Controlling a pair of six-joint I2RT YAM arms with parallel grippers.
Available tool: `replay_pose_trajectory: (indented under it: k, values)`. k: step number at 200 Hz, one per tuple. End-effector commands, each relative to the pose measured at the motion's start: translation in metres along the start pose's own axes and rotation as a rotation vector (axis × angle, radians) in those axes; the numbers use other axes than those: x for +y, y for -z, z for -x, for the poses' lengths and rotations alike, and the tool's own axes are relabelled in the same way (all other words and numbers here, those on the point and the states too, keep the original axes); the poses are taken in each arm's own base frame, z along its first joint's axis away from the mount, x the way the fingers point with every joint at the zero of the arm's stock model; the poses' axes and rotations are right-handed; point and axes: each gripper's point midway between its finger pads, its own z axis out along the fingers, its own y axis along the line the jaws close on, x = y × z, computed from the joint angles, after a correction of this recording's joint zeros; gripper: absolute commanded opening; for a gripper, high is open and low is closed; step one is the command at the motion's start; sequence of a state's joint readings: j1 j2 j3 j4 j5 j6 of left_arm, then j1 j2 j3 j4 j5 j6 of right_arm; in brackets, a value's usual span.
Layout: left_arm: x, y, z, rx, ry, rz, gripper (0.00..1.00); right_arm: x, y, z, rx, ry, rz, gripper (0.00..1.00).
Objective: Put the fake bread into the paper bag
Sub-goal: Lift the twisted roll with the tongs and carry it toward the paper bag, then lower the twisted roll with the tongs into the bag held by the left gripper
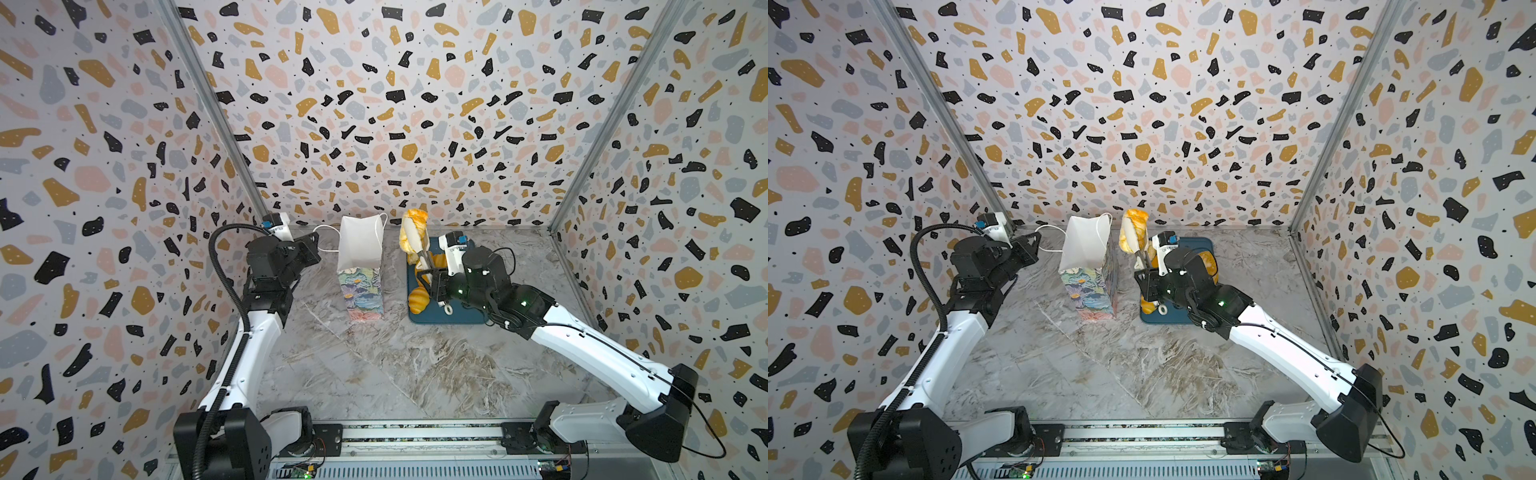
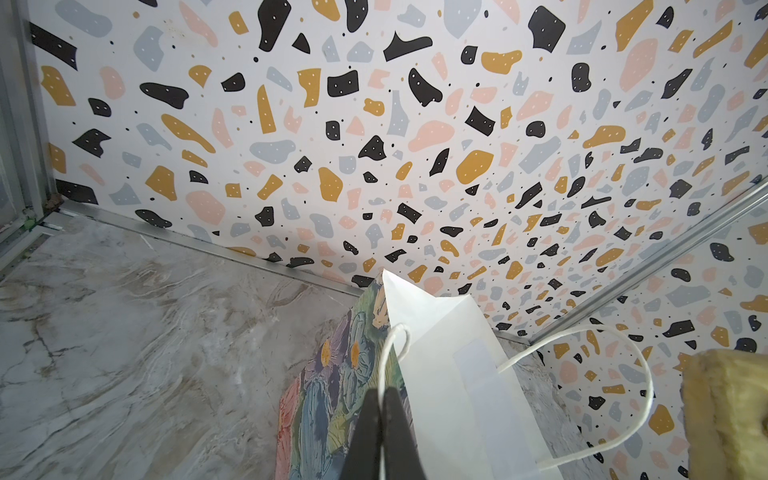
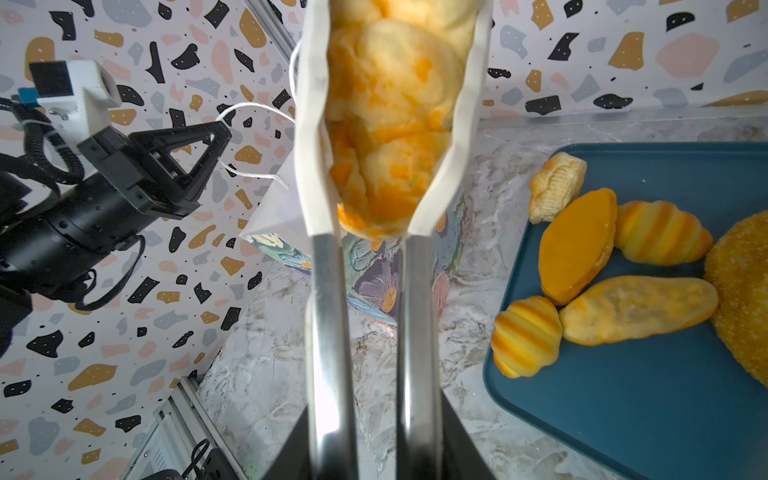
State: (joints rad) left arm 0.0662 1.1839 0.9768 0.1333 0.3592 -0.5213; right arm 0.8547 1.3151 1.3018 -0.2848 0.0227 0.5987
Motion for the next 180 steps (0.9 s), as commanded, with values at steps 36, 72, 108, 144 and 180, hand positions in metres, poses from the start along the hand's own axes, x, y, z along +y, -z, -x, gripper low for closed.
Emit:
replay_pose_trajectory:
  k: [36, 72, 108, 144, 180]
  values:
    - [-0.01, 0.001, 0.006, -0.023, -0.009, -0.038, 0.0, 0.038, 0.008, 0.05, -0.101, 0.067, 0.065, 0.34]
    - [-0.01, 0.001, 0.007, -0.026, -0.011, -0.037, 0.0, 0.058, 0.006, 0.064, -0.113, 0.097, 0.089, 0.34]
    - [-0.01, 0.001, 0.007, -0.026, -0.013, -0.037, 0.0, 0.076, -0.004, 0.069, -0.1, 0.121, 0.108, 0.35]
    - [-0.01, 0.001, 0.007, -0.026, -0.013, -0.037, 0.0, 0.091, -0.017, 0.067, -0.073, 0.154, 0.109, 0.35]
    - [-0.009, 0.001, 0.006, -0.023, -0.011, -0.031, 0.0, 0.108, -0.032, 0.07, -0.038, 0.187, 0.113, 0.35]
